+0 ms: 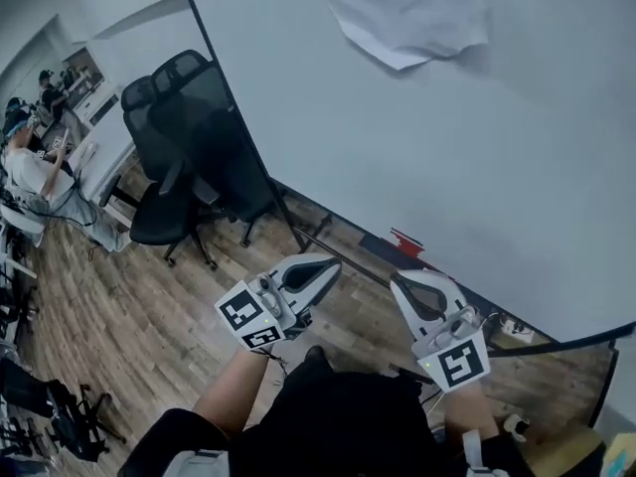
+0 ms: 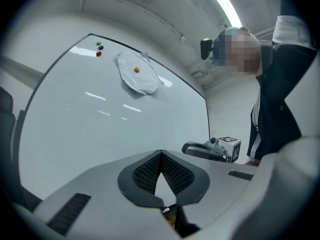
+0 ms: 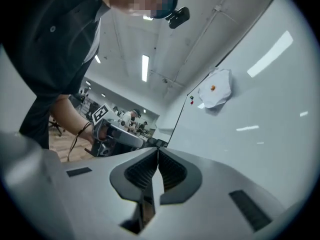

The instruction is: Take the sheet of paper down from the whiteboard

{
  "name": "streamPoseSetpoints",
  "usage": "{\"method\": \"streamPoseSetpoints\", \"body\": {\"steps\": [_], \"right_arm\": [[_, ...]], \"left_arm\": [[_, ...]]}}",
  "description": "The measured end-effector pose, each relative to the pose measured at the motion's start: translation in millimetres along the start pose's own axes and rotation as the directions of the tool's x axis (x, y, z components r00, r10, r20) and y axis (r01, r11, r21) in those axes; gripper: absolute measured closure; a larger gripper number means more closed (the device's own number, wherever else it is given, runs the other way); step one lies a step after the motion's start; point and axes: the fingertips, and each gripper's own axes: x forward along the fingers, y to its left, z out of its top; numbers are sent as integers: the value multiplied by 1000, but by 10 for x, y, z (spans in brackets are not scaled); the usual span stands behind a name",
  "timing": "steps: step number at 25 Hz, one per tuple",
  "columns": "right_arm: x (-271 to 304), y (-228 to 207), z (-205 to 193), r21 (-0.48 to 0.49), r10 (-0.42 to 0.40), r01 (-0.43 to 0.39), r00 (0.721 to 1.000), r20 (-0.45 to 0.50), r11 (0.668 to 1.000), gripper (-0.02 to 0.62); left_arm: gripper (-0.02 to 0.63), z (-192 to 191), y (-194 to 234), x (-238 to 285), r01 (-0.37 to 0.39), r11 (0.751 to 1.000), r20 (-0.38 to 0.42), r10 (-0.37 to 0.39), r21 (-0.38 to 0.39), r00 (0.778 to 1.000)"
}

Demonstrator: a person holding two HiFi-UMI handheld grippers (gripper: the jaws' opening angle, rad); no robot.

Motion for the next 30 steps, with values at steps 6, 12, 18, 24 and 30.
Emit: {"method": "streamPoseSetpoints", "body": {"steps": [6, 12, 18, 24, 30], "right_arm": [[444, -535, 461, -100, -137, 142, 989, 53, 985, 577], [840, -1104, 1426, -253, -248, 291, 950, 189, 923, 577], [1266, -1315, 2152, -562, -268, 290, 955, 124, 774, 577], [1446, -1685, 2858, -798, -352, 305, 928, 125, 520, 576], [1359, -2034, 3099, -749, -419, 347, 902, 102, 565, 574]], "left_arm": [[595, 477, 411, 403, 123, 990, 77, -128, 72, 989], [595, 1306, 690, 640, 133, 957, 152, -176, 256, 973], [595, 2055, 816, 753, 97, 909, 178, -182, 406, 967], [595, 2707, 1029, 822, -6, 904, 277, -124, 427, 953], [595, 3259, 1129, 963, -91, 874, 330, -81, 476, 941]]}}
